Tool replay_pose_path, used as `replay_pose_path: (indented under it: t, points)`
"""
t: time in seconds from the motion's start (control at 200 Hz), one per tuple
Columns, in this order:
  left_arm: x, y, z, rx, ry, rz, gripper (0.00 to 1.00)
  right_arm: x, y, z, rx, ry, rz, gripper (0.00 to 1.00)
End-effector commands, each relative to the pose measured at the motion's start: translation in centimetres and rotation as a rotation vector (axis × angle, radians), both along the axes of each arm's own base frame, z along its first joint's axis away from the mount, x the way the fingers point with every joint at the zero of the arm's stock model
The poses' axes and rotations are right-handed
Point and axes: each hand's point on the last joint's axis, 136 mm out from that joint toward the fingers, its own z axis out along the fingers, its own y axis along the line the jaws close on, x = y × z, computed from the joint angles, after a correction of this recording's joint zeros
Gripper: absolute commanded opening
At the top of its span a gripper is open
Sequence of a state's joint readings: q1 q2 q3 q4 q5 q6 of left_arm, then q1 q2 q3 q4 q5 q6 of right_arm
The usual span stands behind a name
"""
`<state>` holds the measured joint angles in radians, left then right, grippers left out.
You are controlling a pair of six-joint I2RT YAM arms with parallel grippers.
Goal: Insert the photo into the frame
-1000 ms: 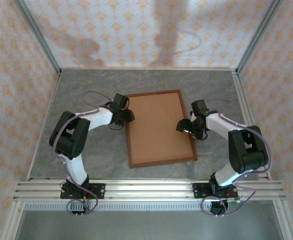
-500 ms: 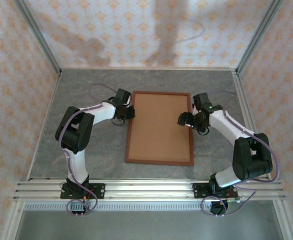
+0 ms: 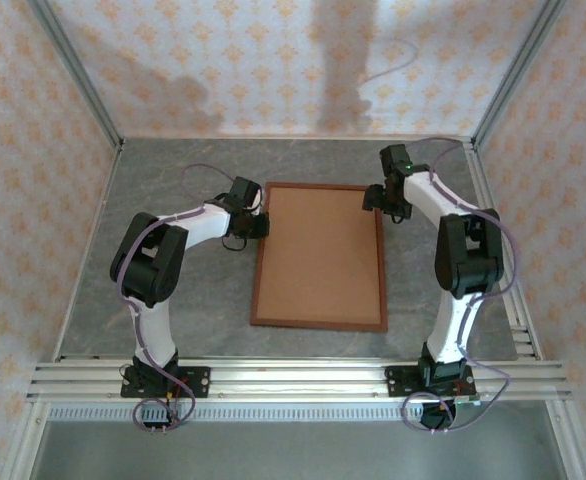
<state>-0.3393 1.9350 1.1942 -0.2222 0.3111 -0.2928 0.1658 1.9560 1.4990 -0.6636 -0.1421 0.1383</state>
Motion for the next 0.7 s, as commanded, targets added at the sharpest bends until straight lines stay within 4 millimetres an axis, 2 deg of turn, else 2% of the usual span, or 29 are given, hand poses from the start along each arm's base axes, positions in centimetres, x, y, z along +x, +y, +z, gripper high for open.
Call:
replay_pose_path:
  t: [0.0,0.23,0.696]
  points:
    - [-2.2,1.1,-1.3,0.042,0.08,-0.024,0.13,0.5,-2.1,-0.8,-0.091,0.056,-0.003,0.74]
    - [-2.0,0.9,-1.1,0.037,0.076,-0.021,0.13,1.6,-2.7,-2.3,-0.086,0.091,0.001,0.61]
    - [-2.2,0.7,-1.4,0.022,0.09,-0.023,0.13,2.0,-1.3,-5.1,-0.022,0.155,0.034,0.56]
